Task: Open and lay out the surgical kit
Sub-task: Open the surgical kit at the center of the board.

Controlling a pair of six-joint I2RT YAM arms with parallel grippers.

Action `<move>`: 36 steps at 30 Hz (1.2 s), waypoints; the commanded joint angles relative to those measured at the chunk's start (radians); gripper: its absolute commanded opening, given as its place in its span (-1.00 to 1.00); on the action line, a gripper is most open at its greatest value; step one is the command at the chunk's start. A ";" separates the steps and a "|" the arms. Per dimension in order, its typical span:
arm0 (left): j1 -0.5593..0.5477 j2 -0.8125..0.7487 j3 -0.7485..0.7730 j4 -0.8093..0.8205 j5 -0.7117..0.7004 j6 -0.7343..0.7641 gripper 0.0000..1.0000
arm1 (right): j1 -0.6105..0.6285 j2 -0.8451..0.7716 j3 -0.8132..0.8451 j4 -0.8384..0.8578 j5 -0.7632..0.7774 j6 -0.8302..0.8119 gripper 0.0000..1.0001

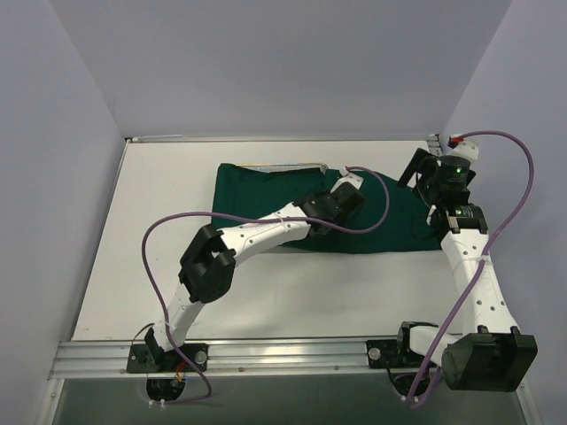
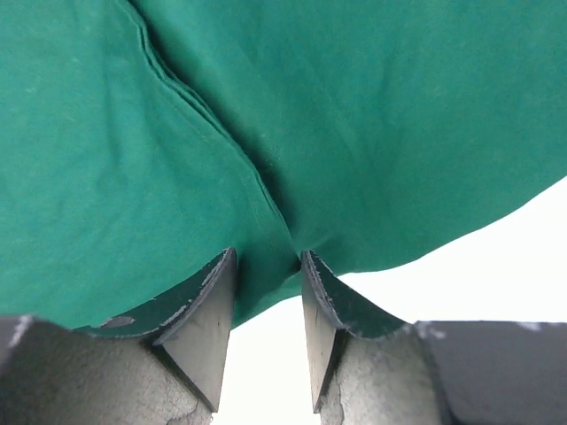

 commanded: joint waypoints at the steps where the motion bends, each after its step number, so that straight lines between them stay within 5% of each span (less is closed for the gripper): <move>1: 0.008 -0.103 -0.008 0.051 0.016 -0.021 -0.10 | 0.008 -0.014 -0.008 0.019 -0.005 -0.003 0.80; 6: 0.030 -0.108 -0.002 0.037 0.044 -0.024 -0.51 | 0.009 -0.003 -0.002 0.019 -0.009 -0.001 0.80; 7: 0.036 -0.109 -0.003 0.039 0.058 -0.029 -0.82 | 0.014 0.000 -0.003 0.019 -0.012 -0.001 0.80; 8: 0.039 -0.112 -0.003 0.042 0.064 -0.030 -0.89 | 0.016 -0.002 -0.002 0.019 -0.014 0.000 0.80; 13: 0.068 -0.112 -0.009 0.054 0.116 -0.022 -0.95 | 0.022 0.012 0.006 0.012 -0.009 -0.010 0.80; 14: 0.068 -0.111 -0.011 0.065 0.139 -0.018 -0.92 | 0.025 0.013 0.007 0.014 -0.012 -0.012 0.80; 17: 0.062 -0.114 -0.048 0.108 0.179 -0.019 -0.06 | 0.028 0.016 0.003 0.019 -0.019 -0.012 0.80; 19: 0.052 -0.112 -0.071 0.126 0.190 -0.018 0.22 | 0.031 0.013 -0.003 0.025 -0.019 -0.014 0.80; 26: 0.028 -0.059 -0.032 0.107 0.177 -0.032 0.34 | 0.032 0.003 -0.017 0.029 -0.019 -0.017 0.80; 36: 0.032 -0.019 -0.019 0.087 0.147 -0.036 0.23 | 0.032 0.012 -0.019 0.037 -0.025 -0.026 0.81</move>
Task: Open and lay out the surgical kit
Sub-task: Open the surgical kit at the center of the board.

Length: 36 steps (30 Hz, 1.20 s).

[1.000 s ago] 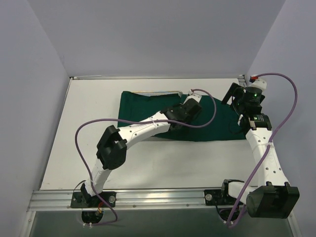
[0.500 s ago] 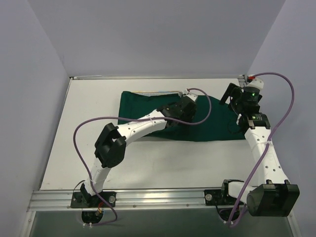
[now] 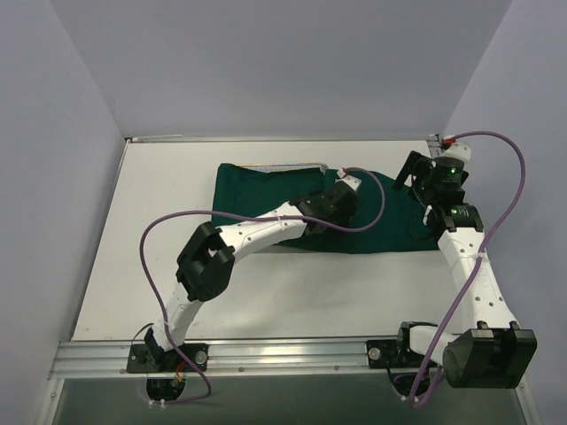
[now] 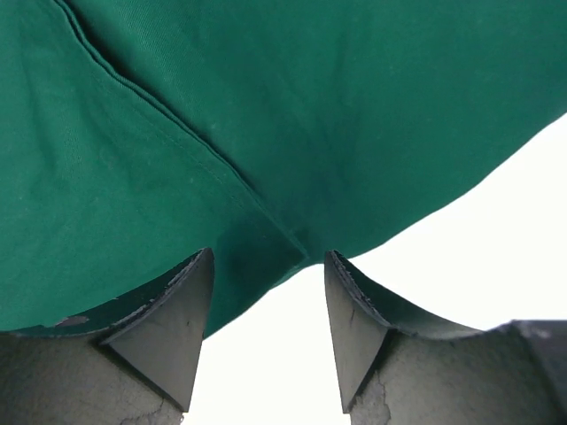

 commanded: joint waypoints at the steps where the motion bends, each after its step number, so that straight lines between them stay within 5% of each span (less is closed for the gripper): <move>1: 0.004 0.015 0.056 0.016 -0.017 -0.012 0.22 | 0.008 -0.002 0.003 0.027 -0.008 -0.017 0.80; 12: 0.023 0.029 0.087 0.006 -0.012 -0.012 -0.36 | 0.007 0.005 0.009 0.029 -0.014 -0.016 0.81; 17: 0.031 0.003 0.080 0.004 -0.006 -0.015 -0.95 | 0.010 0.005 0.008 0.029 -0.019 -0.014 0.81; 23: 0.154 -0.127 0.033 -0.034 0.050 -0.016 -0.95 | 0.025 0.035 0.026 0.014 -0.031 -0.013 0.81; 30: 0.723 -0.524 -0.165 -0.279 0.012 -0.058 -0.95 | 0.112 0.071 0.060 0.000 -0.040 0.160 0.80; 34: 1.250 -0.699 -0.211 -0.460 0.038 -0.020 -0.95 | 0.151 0.151 0.141 -0.040 -0.242 0.301 0.80; 36: 1.398 -0.793 -0.300 -0.453 0.047 0.048 -0.95 | 0.168 0.162 0.177 -0.046 -0.305 0.378 0.79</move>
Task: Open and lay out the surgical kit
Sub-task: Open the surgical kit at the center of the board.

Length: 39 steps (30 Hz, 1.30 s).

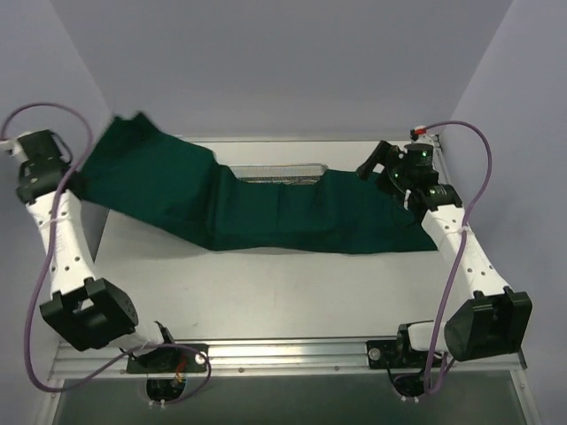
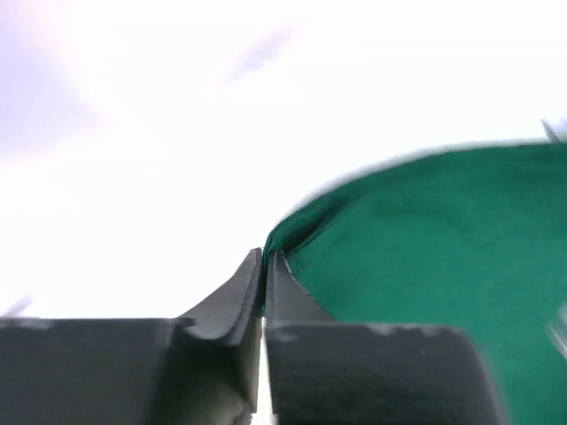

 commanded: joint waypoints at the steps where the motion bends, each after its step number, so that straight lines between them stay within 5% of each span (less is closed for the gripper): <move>1: 0.168 -0.207 -0.110 -0.169 0.014 0.089 -0.60 | 0.064 0.007 0.076 -0.007 -0.162 0.168 0.79; 5: 0.233 -0.256 -0.278 -0.091 0.049 0.061 0.98 | 0.128 0.044 0.136 -0.130 -0.169 0.153 0.81; 16: -0.192 -0.040 -0.208 -0.069 0.059 -0.013 0.87 | 0.138 0.143 0.262 -0.292 -0.124 0.047 0.84; 23: -0.267 0.093 -0.109 -0.069 0.198 -0.022 0.87 | 0.096 0.298 0.366 -0.337 0.093 0.080 0.72; 32: -0.314 0.094 -0.204 0.000 0.382 -0.041 0.87 | 0.087 0.632 0.632 -0.413 0.316 0.182 0.43; 39: -0.312 0.092 -0.281 0.022 0.400 0.019 0.87 | 0.110 0.861 0.880 -0.544 0.327 0.282 0.38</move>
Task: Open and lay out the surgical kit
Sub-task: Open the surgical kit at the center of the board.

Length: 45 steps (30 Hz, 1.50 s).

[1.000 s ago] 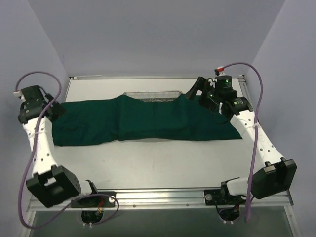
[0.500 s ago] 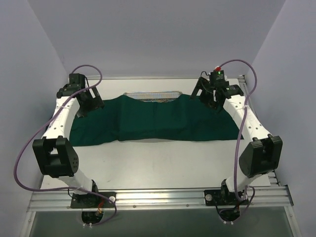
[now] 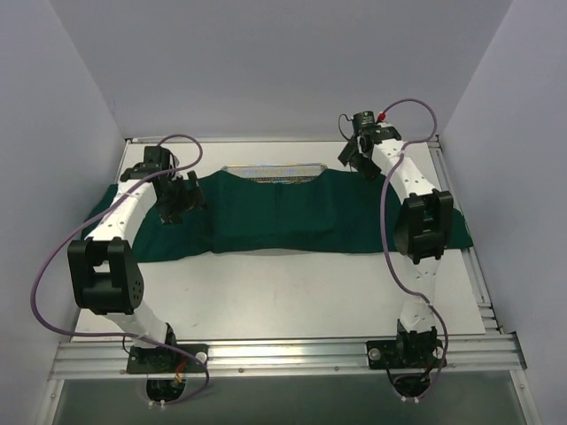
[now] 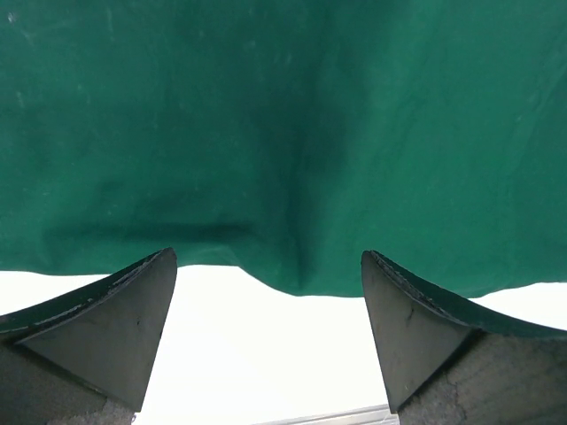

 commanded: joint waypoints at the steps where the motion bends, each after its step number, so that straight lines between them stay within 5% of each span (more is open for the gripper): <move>1: 0.006 -0.013 0.012 0.030 0.023 0.044 0.87 | 0.023 0.051 0.089 -0.124 0.072 0.075 0.38; 36: -0.002 0.055 0.005 0.076 0.056 0.040 0.87 | 0.035 0.355 0.345 -0.081 -0.020 0.112 0.64; 40: -0.002 0.055 0.008 0.074 0.056 0.038 0.87 | 0.046 0.340 0.307 -0.073 -0.017 0.110 0.40; 45: -0.003 0.053 0.006 0.071 0.055 0.043 0.88 | 0.046 0.315 0.262 -0.030 -0.027 0.094 -0.28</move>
